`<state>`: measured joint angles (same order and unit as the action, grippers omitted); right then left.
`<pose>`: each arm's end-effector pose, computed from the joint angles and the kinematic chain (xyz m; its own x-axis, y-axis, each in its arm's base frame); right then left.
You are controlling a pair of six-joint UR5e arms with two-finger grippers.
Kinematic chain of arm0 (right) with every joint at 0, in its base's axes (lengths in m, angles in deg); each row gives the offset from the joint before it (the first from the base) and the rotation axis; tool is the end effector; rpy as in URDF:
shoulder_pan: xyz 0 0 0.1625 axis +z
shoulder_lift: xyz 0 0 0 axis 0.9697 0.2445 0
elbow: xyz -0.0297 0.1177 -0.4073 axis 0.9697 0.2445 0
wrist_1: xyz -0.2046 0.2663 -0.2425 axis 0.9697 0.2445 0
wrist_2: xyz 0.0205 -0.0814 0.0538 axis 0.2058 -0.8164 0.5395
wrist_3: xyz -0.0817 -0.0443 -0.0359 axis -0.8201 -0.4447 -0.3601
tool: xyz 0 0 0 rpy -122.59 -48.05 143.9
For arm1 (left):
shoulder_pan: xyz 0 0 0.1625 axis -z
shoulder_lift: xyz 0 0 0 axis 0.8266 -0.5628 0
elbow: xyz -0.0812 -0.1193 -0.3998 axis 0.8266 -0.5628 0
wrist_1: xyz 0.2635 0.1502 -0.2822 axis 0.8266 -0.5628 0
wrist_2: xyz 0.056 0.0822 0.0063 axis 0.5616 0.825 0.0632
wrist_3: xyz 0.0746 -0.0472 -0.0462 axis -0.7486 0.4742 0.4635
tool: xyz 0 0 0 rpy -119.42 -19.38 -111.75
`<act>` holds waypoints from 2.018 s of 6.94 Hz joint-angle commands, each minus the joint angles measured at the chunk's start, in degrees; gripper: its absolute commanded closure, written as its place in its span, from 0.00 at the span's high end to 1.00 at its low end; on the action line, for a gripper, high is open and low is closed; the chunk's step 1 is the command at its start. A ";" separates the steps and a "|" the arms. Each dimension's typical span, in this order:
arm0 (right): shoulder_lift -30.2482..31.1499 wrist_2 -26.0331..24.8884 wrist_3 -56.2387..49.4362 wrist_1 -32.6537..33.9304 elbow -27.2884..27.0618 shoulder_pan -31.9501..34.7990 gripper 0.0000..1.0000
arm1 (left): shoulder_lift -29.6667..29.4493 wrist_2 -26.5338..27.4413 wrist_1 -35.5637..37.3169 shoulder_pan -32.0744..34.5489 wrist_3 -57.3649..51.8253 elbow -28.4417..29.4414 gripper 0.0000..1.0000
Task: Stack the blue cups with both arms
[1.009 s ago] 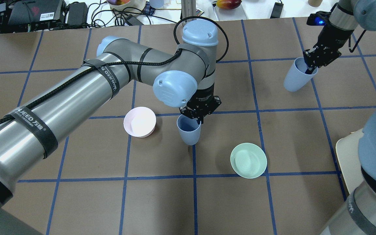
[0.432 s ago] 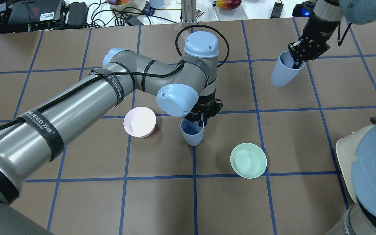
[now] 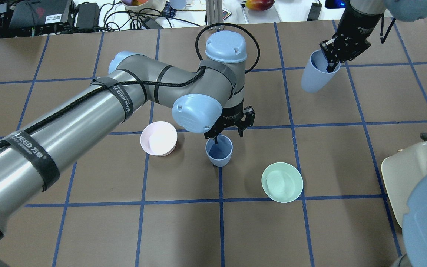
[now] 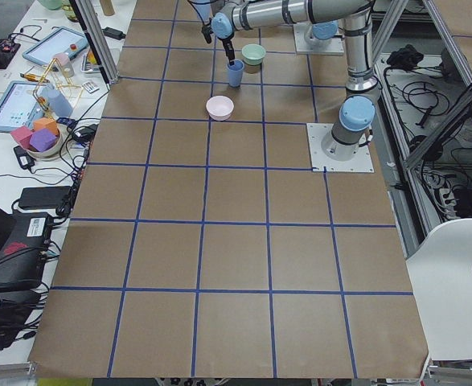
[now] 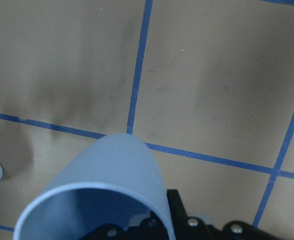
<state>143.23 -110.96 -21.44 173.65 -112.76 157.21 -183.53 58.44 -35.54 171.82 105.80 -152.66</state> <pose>0.0463 -0.6332 0.3957 -0.9768 -0.1771 -0.1206 -0.1909 0.9749 0.1144 -0.3967 -0.4923 0.2920 -0.9608 -0.2737 -0.0442 -0.2772 0.9491 0.1497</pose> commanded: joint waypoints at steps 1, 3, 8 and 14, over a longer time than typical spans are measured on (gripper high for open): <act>1.27 0.38 0.13 -1.38 -0.14 0.29 0.00 | 5.68 -0.23 -10.17 -3.62 -0.56 4.58 1.00; 5.03 -0.49 0.13 -7.16 0.12 0.29 0.00 | 10.34 -0.76 -24.90 -10.47 -12.09 11.53 1.00; 8.21 -0.14 15.65 -7.48 -0.40 15.28 0.00 | 16.34 5.65 -19.10 -25.27 -43.82 11.31 0.99; 7.25 -0.15 28.77 10.61 -12.42 26.39 0.00 | 22.41 5.39 -13.56 -25.19 -44.25 1.10 1.00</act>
<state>151.02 -111.16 5.24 179.85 -122.37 181.86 -161.41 63.83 -48.74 146.66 61.55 -151.51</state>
